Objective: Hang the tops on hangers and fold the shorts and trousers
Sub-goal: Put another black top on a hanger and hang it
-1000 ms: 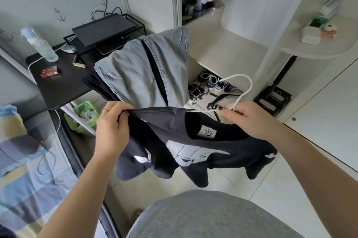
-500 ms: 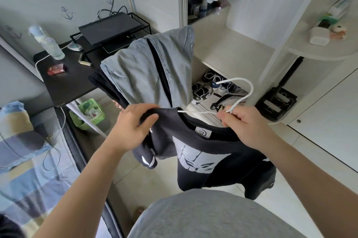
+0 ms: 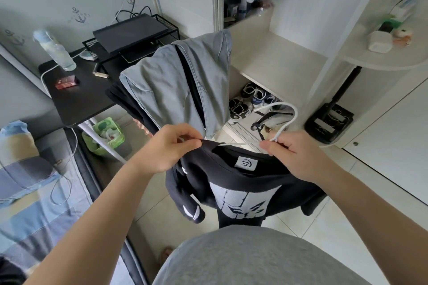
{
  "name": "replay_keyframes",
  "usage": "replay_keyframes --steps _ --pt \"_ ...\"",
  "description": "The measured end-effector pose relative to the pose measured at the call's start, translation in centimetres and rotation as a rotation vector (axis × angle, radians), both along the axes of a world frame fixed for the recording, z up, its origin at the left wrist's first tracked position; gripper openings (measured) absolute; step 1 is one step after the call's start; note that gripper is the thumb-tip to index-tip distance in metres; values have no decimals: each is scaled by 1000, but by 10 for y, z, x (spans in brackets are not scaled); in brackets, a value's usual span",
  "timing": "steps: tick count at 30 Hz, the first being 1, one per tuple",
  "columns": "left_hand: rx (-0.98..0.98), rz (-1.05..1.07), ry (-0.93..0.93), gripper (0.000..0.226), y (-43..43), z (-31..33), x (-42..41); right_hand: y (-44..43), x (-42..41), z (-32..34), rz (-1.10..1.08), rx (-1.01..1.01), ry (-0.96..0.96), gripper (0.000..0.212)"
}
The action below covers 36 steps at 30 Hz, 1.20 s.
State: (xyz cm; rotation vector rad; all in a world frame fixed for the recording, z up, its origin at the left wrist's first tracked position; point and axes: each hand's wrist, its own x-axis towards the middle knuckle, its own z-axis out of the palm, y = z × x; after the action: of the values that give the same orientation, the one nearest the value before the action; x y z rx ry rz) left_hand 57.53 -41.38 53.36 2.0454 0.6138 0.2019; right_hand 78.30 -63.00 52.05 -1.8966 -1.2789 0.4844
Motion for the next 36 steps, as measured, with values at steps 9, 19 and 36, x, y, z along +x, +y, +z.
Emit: replay_keyframes --steps 9,19,36 --pt "401 19 -202 14 -10 -16 -3 4 -11 2 -131 16 102 39" --pt "460 183 -225 19 0 -16 -12 9 15 4 11 -101 68 15" --pt "461 288 -221 36 42 -23 -40 -6 69 -31 -37 -363 198 17"
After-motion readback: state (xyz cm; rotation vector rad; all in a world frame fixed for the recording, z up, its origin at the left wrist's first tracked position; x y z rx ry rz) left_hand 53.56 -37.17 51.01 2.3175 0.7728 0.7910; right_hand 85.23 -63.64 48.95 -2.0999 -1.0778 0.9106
